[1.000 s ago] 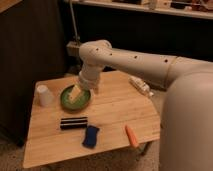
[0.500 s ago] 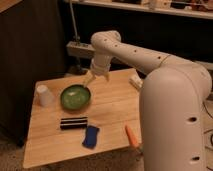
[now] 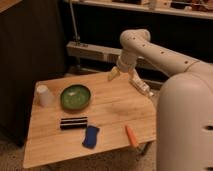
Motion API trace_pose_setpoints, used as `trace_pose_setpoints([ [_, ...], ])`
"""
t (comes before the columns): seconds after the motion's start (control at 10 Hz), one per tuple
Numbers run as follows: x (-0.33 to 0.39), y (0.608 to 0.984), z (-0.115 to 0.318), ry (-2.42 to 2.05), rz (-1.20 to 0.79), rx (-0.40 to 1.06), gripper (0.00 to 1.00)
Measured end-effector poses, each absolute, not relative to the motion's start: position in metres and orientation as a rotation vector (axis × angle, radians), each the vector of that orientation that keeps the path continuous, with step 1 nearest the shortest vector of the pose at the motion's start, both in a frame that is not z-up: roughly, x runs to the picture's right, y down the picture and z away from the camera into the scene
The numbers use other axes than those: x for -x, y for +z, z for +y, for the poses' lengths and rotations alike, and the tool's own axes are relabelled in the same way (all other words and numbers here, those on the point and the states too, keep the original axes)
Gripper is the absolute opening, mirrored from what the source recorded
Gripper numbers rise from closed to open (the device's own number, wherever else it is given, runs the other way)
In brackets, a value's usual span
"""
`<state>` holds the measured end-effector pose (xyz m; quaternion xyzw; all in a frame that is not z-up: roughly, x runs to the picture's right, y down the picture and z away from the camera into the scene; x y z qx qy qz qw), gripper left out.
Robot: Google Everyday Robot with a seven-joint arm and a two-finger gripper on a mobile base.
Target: Move the arm in a circular motion
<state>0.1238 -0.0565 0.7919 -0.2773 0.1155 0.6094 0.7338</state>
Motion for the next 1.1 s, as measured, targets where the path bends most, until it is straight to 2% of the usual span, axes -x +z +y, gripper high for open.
trace_pose_setpoints([
  [0.2, -0.169, 0.765, -0.034, 1.36, 0.278, 0.605, 0.8],
  [0.5, -0.184, 0.719, 0.012, 1.327, 0.298, 0.65, 0.8],
  [0.7, -0.163, 0.681, 0.043, 1.278, 0.309, 0.686, 0.8],
  [1.1, -0.059, 0.614, 0.09, 1.055, 0.242, 0.862, 0.8],
])
